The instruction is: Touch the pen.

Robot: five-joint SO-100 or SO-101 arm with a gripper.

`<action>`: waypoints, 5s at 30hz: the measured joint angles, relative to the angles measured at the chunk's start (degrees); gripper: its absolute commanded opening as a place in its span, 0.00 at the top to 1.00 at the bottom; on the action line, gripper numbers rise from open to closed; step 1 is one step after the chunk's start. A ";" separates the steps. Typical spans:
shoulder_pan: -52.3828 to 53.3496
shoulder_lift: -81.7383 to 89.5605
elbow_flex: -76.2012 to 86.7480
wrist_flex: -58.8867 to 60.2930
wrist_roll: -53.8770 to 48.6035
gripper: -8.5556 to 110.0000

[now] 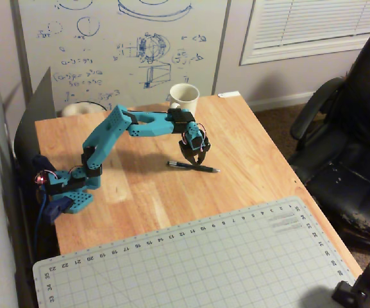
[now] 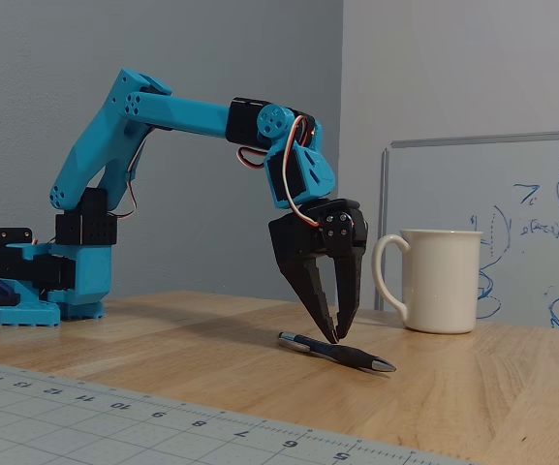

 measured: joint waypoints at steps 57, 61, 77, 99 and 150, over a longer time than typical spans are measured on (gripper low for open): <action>-0.35 134.56 112.24 9.40 0.09 0.92; -0.35 134.56 112.24 9.40 0.09 0.92; -4.92 123.84 94.31 6.68 0.09 0.92; -2.29 44.30 25.58 6.68 -0.09 0.92; 2.46 -10.11 -17.58 6.59 -0.09 0.92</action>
